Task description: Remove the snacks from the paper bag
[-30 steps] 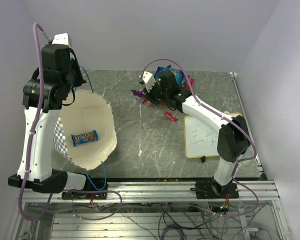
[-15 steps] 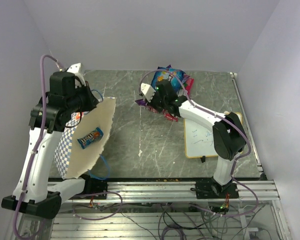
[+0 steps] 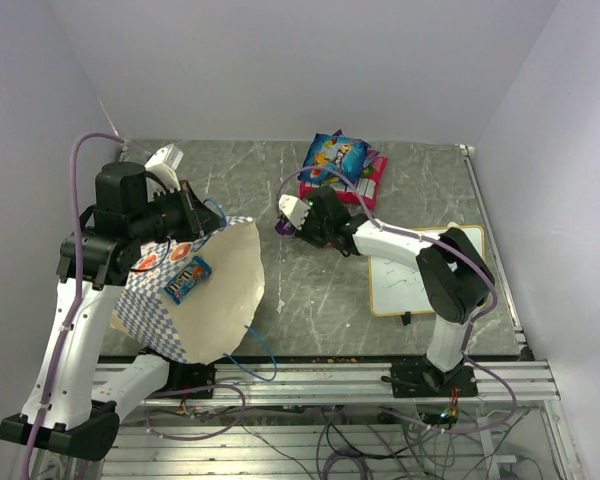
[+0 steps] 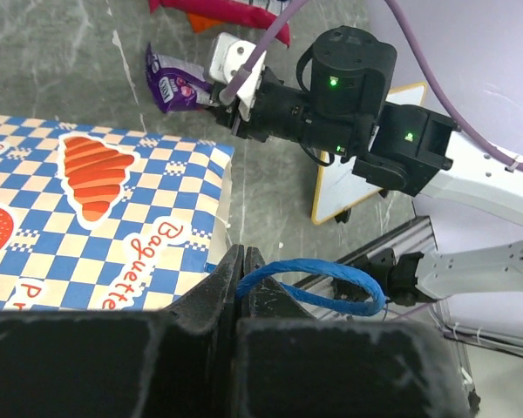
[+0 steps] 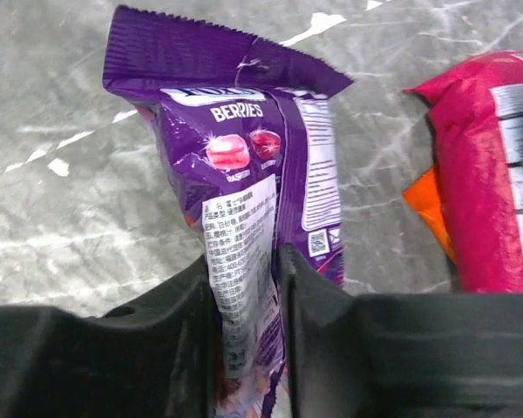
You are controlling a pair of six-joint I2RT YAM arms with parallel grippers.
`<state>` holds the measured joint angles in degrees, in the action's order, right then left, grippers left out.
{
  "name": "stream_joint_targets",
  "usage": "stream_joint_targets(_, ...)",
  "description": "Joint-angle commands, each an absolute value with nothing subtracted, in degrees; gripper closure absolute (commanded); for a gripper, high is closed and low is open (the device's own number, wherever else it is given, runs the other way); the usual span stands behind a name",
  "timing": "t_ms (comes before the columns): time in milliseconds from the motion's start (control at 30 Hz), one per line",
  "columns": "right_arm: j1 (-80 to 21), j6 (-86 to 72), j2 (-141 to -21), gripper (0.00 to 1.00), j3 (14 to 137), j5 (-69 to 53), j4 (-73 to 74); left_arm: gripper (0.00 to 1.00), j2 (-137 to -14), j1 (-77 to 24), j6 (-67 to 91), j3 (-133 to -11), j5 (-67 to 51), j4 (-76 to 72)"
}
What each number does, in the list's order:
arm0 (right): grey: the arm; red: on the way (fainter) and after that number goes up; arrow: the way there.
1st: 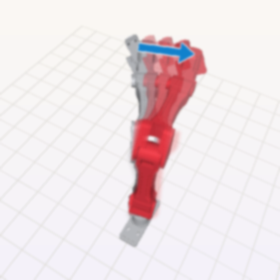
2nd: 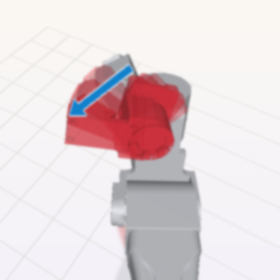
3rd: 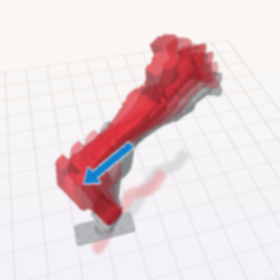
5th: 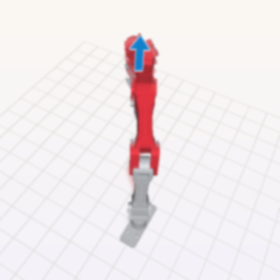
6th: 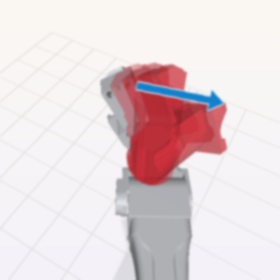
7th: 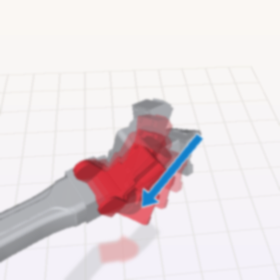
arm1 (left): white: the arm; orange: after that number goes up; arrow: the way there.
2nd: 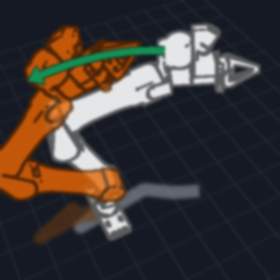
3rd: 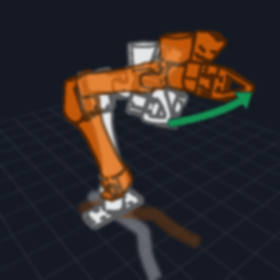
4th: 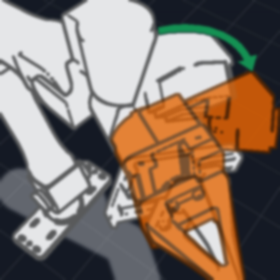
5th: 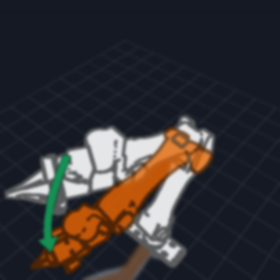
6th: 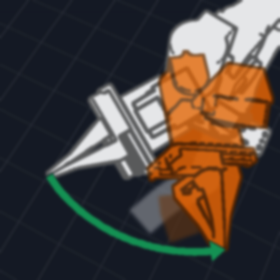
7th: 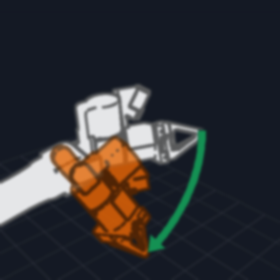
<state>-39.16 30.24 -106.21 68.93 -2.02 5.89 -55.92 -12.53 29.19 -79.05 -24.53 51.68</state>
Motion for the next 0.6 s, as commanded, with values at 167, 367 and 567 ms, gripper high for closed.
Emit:
stream_joint_targets(167, -40.6, 25.4, -93.7, 0.47, 62.7, -4.1, 4.1, 0.93, -53.9, -12.2, 26.3, -78.5, -27.8, 56.2)
stream_joint_targets(367, -41.4, 23.9, -85.2, 0.4, 64.3, -10.1, 6.3, 0.93, -54.5, -12.2, 26.3, -81.0, -22.6, 55.1)
stream_joint_targets(567, -43.1, 14.4, -83.0, 0.4, 64.8, -11.5, 4.8, 0.93, -61.9, -12.2, 23.8, -90.6, -9.9, 54.0)
